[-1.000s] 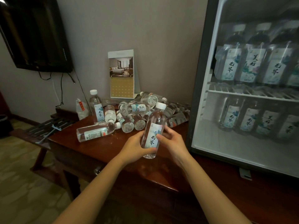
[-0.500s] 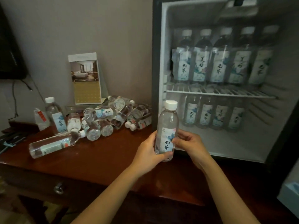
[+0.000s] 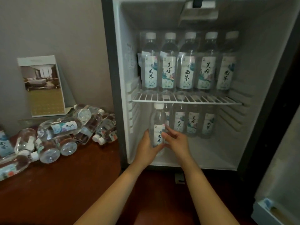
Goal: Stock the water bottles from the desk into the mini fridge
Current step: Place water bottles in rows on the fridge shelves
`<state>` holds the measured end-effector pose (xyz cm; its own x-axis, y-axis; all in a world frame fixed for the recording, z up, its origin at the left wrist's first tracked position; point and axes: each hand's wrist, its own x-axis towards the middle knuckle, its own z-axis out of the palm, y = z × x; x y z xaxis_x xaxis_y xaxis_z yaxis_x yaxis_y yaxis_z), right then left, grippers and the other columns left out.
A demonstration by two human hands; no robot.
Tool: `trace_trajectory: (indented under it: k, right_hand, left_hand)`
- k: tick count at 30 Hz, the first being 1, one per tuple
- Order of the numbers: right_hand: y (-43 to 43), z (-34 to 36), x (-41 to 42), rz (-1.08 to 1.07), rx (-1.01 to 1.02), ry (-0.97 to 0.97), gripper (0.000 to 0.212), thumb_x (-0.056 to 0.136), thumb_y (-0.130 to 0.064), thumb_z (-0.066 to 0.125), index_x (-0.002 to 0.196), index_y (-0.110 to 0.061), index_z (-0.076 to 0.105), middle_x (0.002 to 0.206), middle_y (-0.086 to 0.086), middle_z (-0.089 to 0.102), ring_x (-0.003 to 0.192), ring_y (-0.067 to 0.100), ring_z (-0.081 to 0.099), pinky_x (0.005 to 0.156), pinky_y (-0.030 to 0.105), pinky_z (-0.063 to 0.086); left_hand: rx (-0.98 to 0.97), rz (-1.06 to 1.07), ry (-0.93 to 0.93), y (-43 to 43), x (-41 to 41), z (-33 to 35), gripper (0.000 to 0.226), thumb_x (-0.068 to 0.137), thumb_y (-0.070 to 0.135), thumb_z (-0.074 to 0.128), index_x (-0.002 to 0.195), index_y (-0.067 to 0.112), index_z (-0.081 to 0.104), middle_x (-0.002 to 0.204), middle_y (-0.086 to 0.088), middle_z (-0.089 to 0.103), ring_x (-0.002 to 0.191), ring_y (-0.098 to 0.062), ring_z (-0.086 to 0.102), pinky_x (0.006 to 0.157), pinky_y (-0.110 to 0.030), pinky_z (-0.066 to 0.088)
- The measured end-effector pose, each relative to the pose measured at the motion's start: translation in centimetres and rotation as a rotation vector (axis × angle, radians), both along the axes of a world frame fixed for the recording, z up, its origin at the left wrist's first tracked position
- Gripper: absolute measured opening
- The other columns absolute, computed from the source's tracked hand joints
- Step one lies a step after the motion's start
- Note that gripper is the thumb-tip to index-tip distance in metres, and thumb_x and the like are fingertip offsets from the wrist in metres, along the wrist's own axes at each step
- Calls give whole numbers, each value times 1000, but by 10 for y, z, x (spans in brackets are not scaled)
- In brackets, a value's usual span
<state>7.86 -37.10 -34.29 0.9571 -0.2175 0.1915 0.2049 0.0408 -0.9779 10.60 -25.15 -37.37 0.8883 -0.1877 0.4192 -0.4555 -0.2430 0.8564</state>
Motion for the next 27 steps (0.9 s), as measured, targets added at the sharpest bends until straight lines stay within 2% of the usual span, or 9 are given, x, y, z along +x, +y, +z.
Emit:
trace_trajectory:
  k: [2,4,6,8,10,16,19,23,27]
  right_hand:
    - [2,-1,16,-28,-15,19,47,82,-14,68,127,-8,56,111,14,67,102,23,65,92,44,52]
    - [7,-1,31,-84,-50,28,47,81,-14,70,124,-2,57,113,17,66,102,25,64,93,45,51]
    - [12,-1,44,-148,-87,39,42,80,-14,71,118,2,60,109,19,67,100,26,64,93,44,51]
    - [16,-1,53,-193,-133,58,34,81,-14,70,111,1,64,104,18,69,95,25,66,91,41,51]
    - [18,-2,60,-215,-167,71,28,82,-10,68,108,0,66,102,16,69,96,25,66,91,38,51]
    - [19,-2,68,-119,-235,82,47,78,19,45,121,3,57,118,20,63,110,26,59,92,30,47]
    - [19,-3,72,-83,-219,75,50,79,20,42,124,2,55,120,21,61,105,22,58,85,26,46]
    - [19,-4,74,-72,-218,80,49,80,19,43,123,1,56,118,17,63,106,17,57,92,27,46]
    - [19,-1,75,-75,-207,79,47,79,17,45,121,1,58,116,17,64,105,20,59,91,29,46]
  left_hand:
    - [23,27,-2,-1,11,3,55,79,15,73,120,29,40,108,21,55,101,6,57,78,-4,43]
    - [58,68,5,-3,22,7,57,81,16,72,127,15,38,114,11,55,108,-9,57,79,-3,42]
    - [109,128,40,-7,32,12,71,83,19,69,138,4,26,131,-6,51,119,-22,53,94,-21,46]
    - [143,183,97,-11,41,17,80,86,21,66,144,5,14,140,-15,45,125,-28,49,100,-41,44]
    - [155,215,134,-15,50,19,80,87,22,63,146,8,10,142,-17,43,125,-30,47,101,-45,42]
    - [152,314,196,-19,68,16,72,90,17,58,146,8,14,141,-16,42,125,-30,46,103,-43,40]
    - [180,338,241,-23,75,17,74,93,19,54,148,8,6,146,-16,35,129,-31,41,105,-39,35]
    - [190,344,273,-24,79,18,76,94,18,51,149,9,0,148,-16,31,131,-31,39,103,-37,34]
    - [213,334,291,-23,80,21,76,93,18,52,149,9,0,148,-17,31,131,-32,39,105,-38,33]
